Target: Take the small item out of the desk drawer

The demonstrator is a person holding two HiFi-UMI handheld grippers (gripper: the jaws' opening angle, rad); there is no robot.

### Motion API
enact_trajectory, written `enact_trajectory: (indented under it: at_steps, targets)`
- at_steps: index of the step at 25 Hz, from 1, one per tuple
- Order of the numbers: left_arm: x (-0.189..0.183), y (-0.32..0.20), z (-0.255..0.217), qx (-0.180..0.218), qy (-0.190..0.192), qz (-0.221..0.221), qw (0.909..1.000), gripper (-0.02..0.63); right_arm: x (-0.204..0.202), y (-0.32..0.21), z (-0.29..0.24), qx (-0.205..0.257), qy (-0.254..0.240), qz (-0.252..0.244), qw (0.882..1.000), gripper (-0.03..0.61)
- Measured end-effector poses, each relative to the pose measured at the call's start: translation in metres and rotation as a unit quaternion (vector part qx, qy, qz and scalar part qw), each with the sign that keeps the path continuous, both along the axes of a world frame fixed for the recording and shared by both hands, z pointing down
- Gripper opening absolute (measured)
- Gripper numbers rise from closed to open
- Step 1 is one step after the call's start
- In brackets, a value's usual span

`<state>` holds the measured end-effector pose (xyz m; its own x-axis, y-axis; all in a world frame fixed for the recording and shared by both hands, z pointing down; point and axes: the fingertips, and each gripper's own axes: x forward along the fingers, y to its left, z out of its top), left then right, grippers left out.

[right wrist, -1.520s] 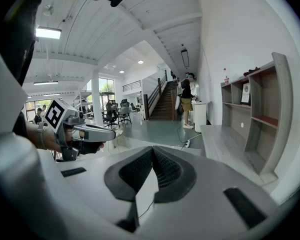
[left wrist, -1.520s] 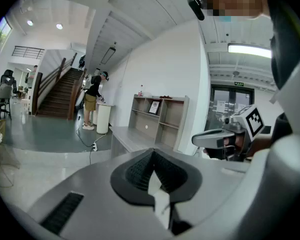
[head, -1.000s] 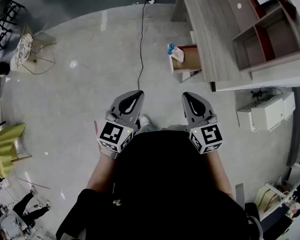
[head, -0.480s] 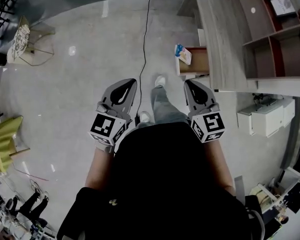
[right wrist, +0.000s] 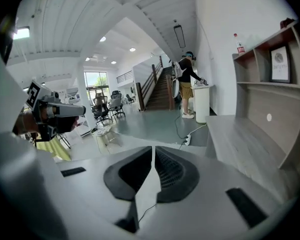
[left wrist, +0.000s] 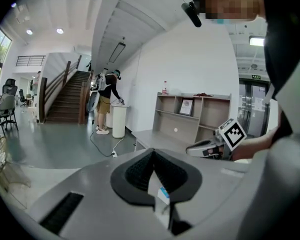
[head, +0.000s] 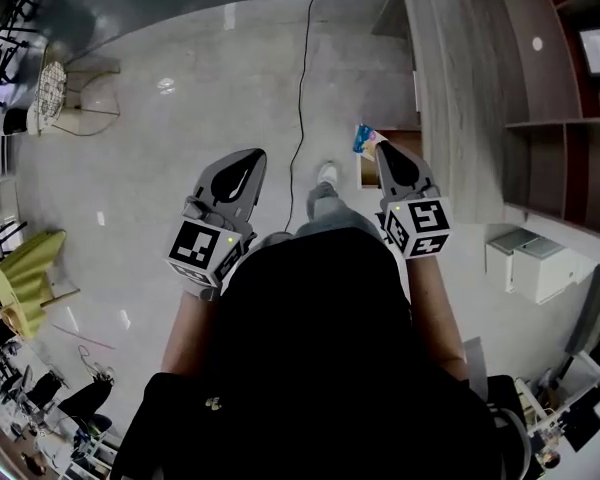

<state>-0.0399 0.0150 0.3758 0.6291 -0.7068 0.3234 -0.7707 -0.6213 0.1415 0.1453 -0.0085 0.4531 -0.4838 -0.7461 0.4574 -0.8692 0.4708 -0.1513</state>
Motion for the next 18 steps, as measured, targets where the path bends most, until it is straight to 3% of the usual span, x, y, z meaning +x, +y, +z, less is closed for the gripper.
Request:
enact_trajectory:
  at_steps: [5, 11, 18]
  targets:
    - [0.022, -0.048, 0.002, -0.016, -0.01, 0.005, 0.9998, 0.009, 0.017, -0.039, 0.034, -0.045, 0.012, 0.0, 0.999, 0.006]
    - [0.031, -0.078, 0.006, -0.021, -0.023, 0.01, 0.9994, 0.009, 0.025, -0.056, 0.09, -0.126, 0.031, 0.002, 0.991, 0.086]
    - [0.007, -0.095, 0.021, -0.044, -0.034, 0.017, 0.9983, 0.009, 0.021, -0.06, 0.157, -0.211, 0.05, 0.023, 0.976, 0.207]
